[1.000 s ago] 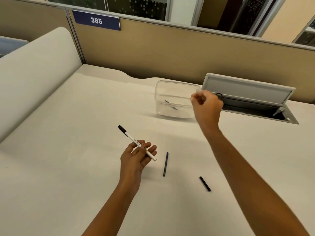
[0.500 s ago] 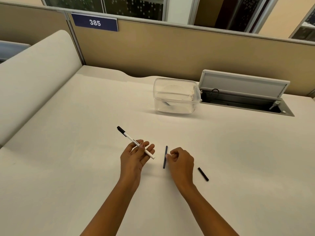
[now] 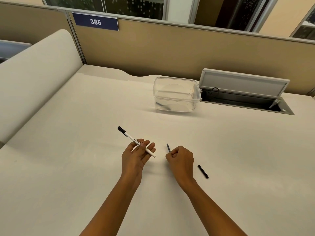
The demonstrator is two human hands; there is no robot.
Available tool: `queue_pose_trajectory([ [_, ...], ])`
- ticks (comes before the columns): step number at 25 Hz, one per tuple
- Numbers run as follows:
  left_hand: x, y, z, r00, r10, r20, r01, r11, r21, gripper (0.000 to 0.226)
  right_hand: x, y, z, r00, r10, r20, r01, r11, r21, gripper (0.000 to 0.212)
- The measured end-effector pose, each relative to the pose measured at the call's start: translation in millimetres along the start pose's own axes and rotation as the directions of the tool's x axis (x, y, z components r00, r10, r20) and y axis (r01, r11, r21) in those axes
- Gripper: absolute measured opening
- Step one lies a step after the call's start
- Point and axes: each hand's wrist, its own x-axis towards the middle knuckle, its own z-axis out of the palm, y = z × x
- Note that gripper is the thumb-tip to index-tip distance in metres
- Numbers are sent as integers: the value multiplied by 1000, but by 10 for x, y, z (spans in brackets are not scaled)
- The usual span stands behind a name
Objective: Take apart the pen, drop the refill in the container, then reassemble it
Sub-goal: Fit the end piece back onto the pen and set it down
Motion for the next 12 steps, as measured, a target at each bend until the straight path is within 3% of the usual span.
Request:
queue_pose_trajectory([
  [6, -32, 31, 28, 1000, -16, 6, 16, 1000, -27, 7, -125, 29, -293, 996, -23, -83, 41, 974, 225, 7],
  [12, -111, 48, 97, 996, -74, 46, 80, 988, -131, 7, -423, -95, -641, 977, -183, -112, 209, 930, 301, 9],
])
